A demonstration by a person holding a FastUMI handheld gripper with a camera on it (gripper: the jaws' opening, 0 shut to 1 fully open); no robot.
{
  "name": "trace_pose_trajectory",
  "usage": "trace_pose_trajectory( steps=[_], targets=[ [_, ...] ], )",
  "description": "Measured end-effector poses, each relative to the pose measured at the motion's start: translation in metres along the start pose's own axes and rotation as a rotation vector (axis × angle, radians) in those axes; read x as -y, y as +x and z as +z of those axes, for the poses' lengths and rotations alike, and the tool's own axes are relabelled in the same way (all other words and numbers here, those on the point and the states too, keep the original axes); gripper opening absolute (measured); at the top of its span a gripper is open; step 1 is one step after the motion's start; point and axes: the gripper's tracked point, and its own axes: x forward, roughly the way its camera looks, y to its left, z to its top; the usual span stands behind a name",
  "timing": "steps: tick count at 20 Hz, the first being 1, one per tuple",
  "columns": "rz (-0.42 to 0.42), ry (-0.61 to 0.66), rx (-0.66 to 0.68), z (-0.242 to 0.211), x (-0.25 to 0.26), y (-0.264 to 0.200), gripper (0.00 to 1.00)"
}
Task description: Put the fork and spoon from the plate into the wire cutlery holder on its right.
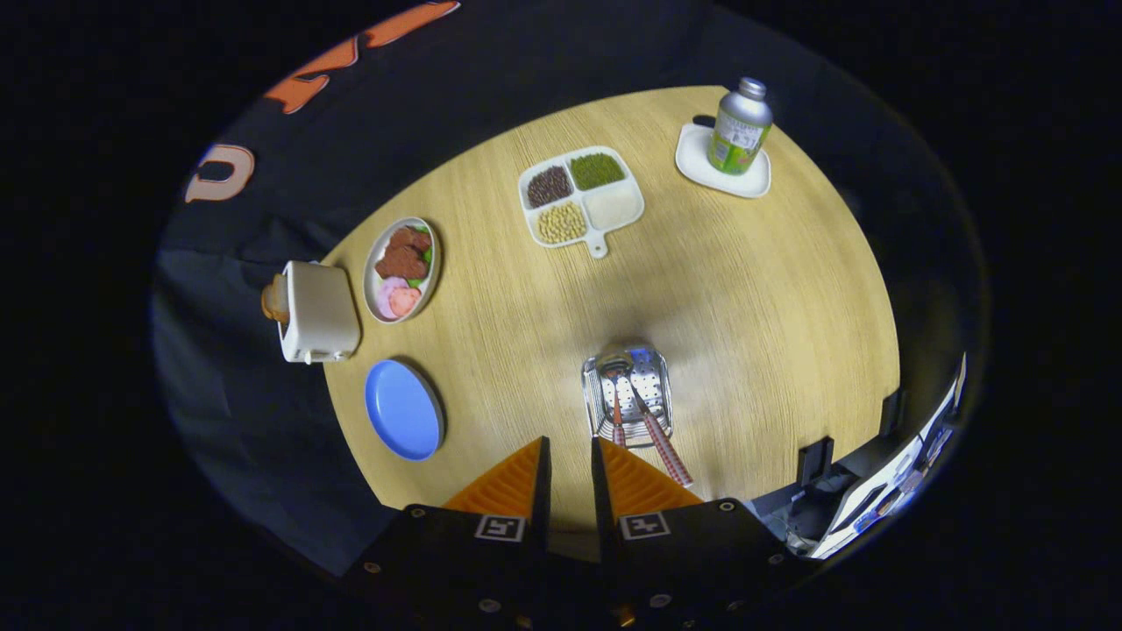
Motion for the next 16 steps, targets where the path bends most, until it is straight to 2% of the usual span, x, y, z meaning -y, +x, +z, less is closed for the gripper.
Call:
trace_pose_trajectory(
  steps=[2, 5, 7, 13, 16],
  targets=[
    [0.038, -0.042, 0.121, 0.017, -0.013, -0.018, 0.4],
    [0.07, -0.089, 0.301, 0.038, -0.027, -0.041, 0.69],
    [0.063, -0.123, 0.434, 0.055, -0.028, -0.058, 0.79],
    [0.046, -0.183, 0.81, 0.097, -0.036, -0.128, 0.92],
    [0.022, -0.213, 0.98, 0.112, -0.041, -0.16, 0.93]
  ],
)
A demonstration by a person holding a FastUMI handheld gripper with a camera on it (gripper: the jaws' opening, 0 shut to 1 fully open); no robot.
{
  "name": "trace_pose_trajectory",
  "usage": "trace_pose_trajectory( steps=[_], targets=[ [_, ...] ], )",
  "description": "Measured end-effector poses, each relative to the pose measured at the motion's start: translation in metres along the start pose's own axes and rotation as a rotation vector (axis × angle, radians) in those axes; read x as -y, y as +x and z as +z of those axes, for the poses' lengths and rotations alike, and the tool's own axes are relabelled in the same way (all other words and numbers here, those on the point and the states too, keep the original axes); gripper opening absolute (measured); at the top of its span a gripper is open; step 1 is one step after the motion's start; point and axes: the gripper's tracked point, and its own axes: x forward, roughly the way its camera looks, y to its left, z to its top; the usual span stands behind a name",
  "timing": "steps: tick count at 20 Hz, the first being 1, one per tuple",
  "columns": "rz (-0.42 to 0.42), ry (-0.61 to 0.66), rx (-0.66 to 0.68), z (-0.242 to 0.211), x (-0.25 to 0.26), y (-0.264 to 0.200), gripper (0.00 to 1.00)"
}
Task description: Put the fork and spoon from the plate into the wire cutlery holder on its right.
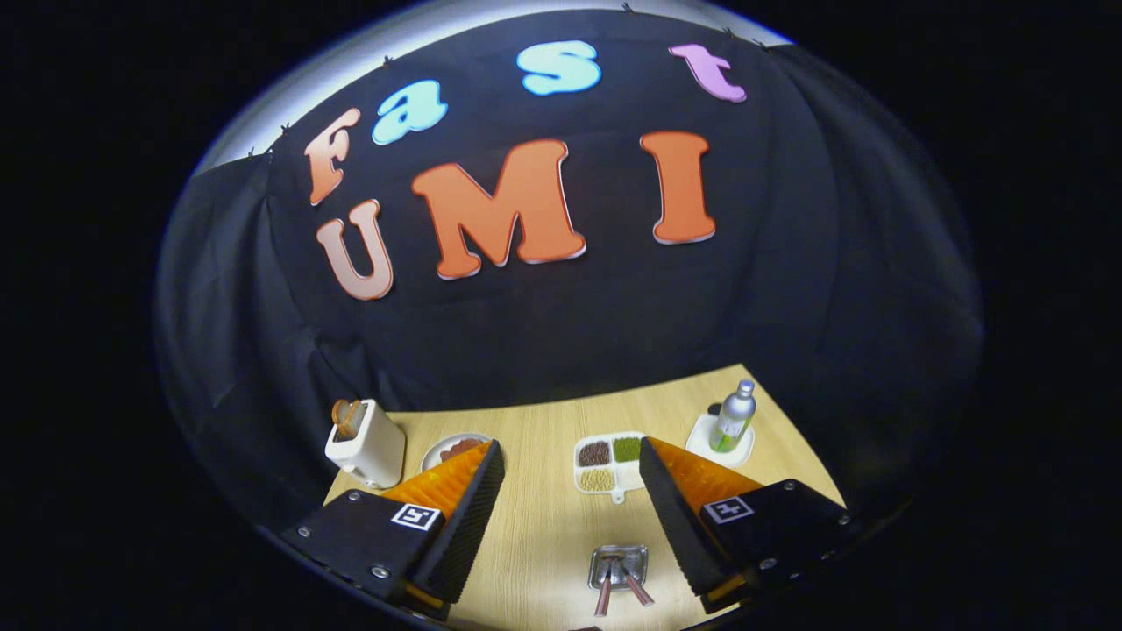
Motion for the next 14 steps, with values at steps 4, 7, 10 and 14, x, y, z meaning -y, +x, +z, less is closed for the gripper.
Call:
trace_pose_trajectory(
  steps=[4, 7, 10, 14],
  targets=[
    [-0.042, -0.031, 0.17, 0.043, 0.005, -0.018, 0.93],
    [-0.063, -0.103, 0.326, 0.076, 0.002, -0.04, 0.93],
    [-0.087, -0.179, 0.456, 0.107, -0.007, -0.061, 0.94],
    [-0.087, -0.186, 0.532, 0.124, -0.016, -0.077, 0.94]
  ],
)
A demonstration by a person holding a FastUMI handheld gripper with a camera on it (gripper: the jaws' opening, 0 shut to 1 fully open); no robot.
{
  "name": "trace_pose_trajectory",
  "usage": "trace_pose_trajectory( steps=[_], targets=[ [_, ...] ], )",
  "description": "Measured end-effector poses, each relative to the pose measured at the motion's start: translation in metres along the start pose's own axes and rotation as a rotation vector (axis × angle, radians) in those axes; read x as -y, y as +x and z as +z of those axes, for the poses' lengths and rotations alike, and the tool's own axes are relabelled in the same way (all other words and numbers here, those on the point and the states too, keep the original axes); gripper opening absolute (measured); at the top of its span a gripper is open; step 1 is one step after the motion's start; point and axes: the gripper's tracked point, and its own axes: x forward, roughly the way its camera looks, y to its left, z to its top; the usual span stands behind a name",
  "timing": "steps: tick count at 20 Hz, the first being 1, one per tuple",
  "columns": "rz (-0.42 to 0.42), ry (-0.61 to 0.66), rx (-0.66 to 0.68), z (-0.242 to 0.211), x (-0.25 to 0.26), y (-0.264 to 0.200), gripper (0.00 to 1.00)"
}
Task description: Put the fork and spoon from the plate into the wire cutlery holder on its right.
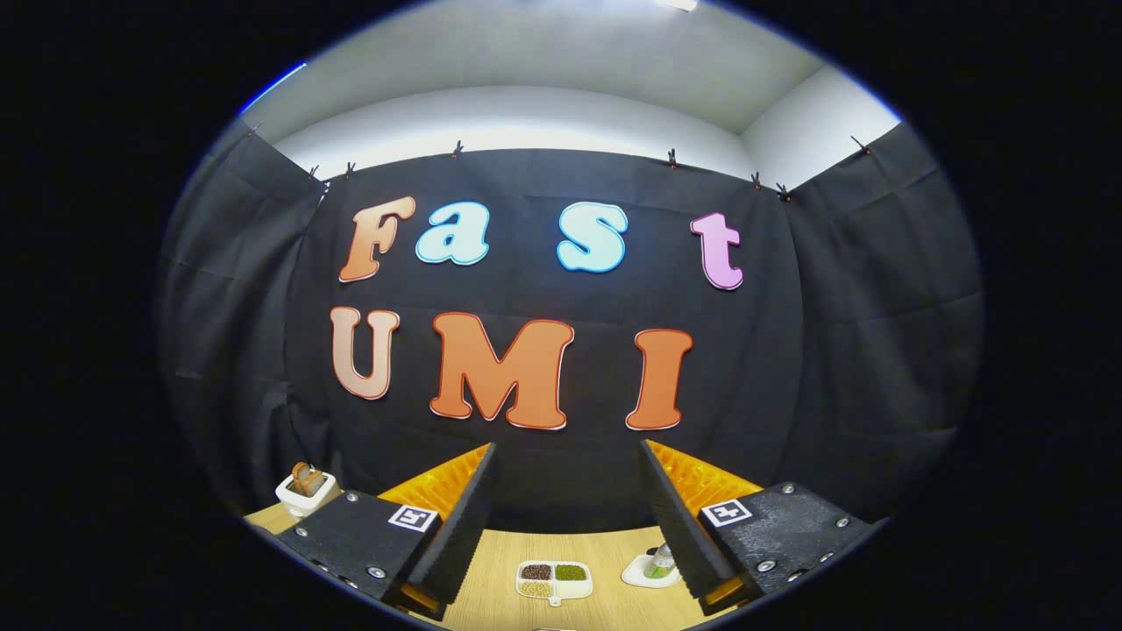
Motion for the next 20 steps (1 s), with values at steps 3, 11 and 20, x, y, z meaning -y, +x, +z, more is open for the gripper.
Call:
trace_pose_trajectory(
  steps=[3, 11, 20],
  targets=[
    [-0.012, 0.001, 0.055, 0.019, 0.003, -0.002, 0.94],
    [-0.097, -0.095, 0.289, 0.07, 0.013, -0.017, 0.95],
    [-0.049, -0.176, 0.486, 0.103, -0.005, -0.044, 0.98]
  ],
)
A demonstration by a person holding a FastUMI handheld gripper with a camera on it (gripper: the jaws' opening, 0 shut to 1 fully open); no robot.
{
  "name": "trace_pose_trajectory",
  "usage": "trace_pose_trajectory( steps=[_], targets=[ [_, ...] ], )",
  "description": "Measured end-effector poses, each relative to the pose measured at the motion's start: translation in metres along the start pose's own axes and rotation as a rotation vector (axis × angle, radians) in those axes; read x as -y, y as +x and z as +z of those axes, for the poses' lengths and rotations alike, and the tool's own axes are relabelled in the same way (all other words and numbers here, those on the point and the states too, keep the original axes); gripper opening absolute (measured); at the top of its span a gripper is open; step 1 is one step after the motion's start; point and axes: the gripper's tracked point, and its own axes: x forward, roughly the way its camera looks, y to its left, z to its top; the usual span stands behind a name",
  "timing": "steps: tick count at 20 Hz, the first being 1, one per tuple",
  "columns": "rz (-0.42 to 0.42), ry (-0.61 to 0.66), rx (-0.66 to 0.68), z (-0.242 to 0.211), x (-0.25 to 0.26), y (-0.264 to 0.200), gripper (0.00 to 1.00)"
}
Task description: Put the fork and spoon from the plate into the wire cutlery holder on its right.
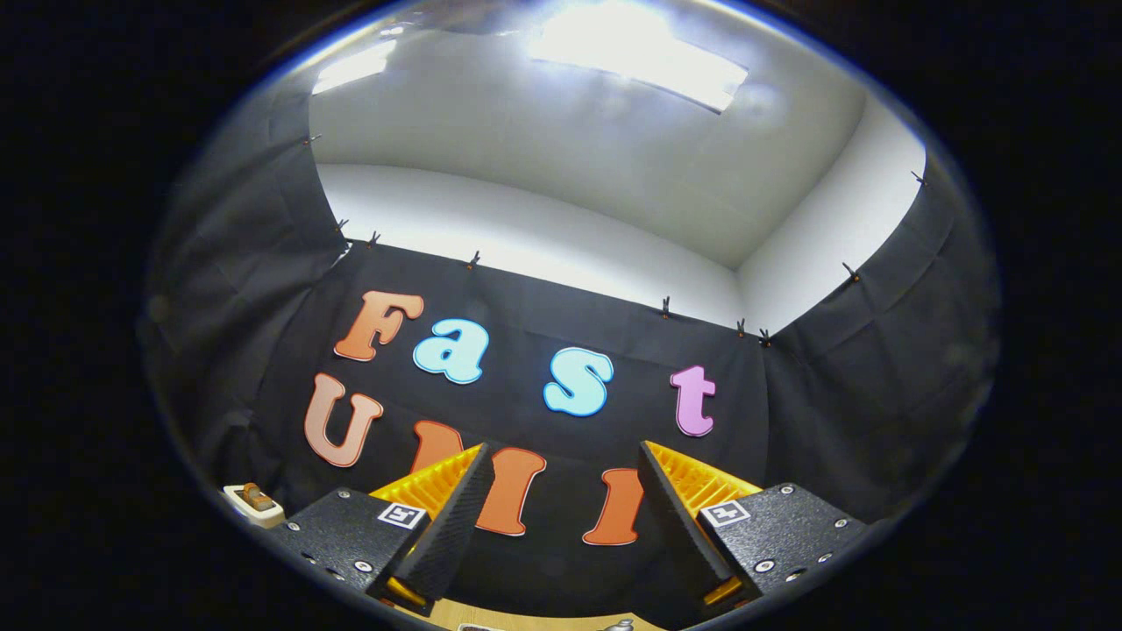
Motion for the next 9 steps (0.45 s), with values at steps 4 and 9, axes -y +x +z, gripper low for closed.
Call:
trace_pose_trajectory(
  steps=[4, 9],
  targets=[
    [-0.013, 0.018, -0.017, -0.008, -0.002, 0.002, 0.98],
    [-0.066, 0.024, -0.131, -0.037, 0.01, 0.0, 0.98]
  ],
)
